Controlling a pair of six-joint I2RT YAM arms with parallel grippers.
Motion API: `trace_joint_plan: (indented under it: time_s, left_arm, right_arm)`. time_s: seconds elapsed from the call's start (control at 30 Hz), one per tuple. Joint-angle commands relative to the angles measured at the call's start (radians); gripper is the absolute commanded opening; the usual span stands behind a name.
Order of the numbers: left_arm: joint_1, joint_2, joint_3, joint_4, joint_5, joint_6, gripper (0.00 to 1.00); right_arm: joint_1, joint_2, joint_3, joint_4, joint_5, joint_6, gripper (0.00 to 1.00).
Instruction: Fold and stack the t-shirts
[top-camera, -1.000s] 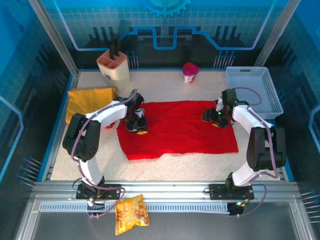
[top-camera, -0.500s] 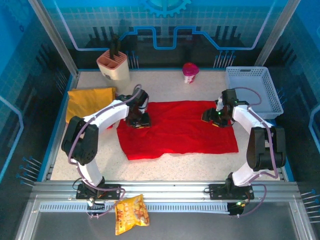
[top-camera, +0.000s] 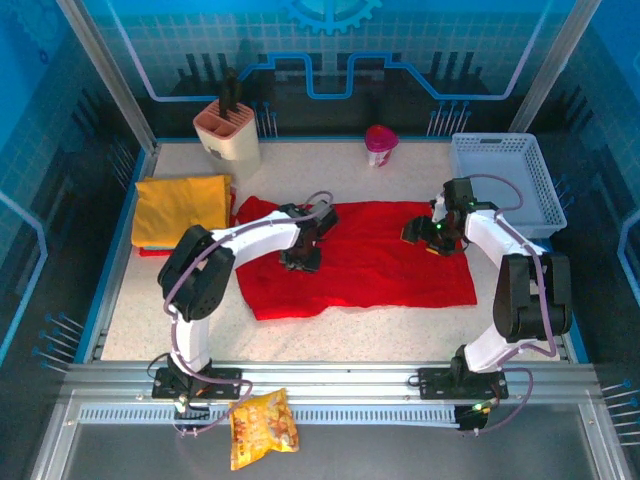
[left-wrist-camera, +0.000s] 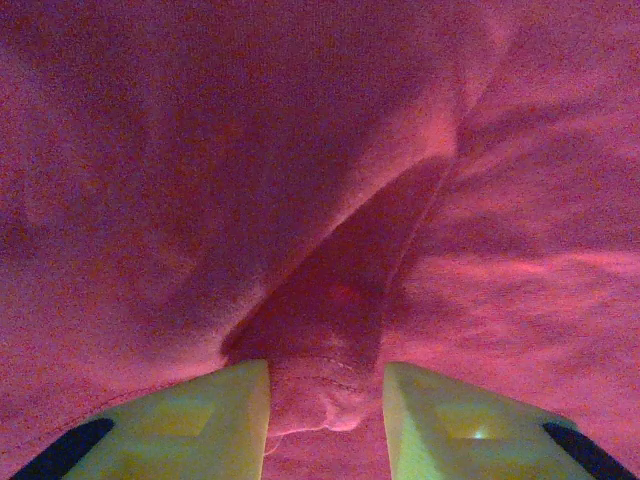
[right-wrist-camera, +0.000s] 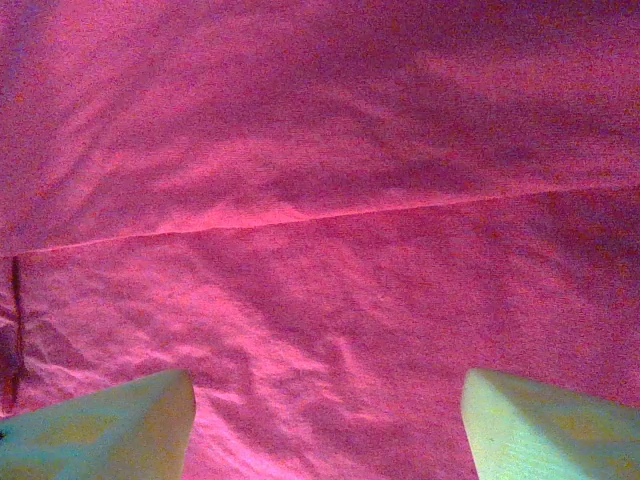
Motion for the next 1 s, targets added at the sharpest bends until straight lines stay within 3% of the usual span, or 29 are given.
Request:
trace_joint_plan:
  time_s: [0.0,0.2,0.4,0.63,0.8,0.97]
  left_arm:
    - [-0.019,0.019,0.040,-0.059,-0.053,-0.025,0.35]
    - [-0.031,0.059,0.052,-0.100,-0.088,-0.039,0.34]
    - [-0.061,0.091,0.087,-0.105,-0.062,-0.052,0.25]
    - [-0.062,0.089,0.094,-0.090,-0.010,-0.076,0.00]
    - [-0.050,0.030,0.081,-0.037,0.101,-0.097,0.00]
    - [-0.037,-0.018,0.090,-0.024,0.142,-0.110,0.00]
  right_arm:
    - [0.010,-0.007,0.004,-0.017,-0.001,-0.010,0.72]
    - [0.011,-0.001,0.004,-0.014,-0.005,-0.010,0.72]
    - [0.011,0.004,0.004,-0.010,-0.008,-0.008,0.72]
    - [0.009,0.001,0.006,-0.016,-0.004,-0.012,0.72]
    - [0.003,-0.001,0.008,-0.017,-0.002,-0.011,0.72]
    - [0.001,-0.002,0.008,-0.015,-0.004,-0.009,0.72]
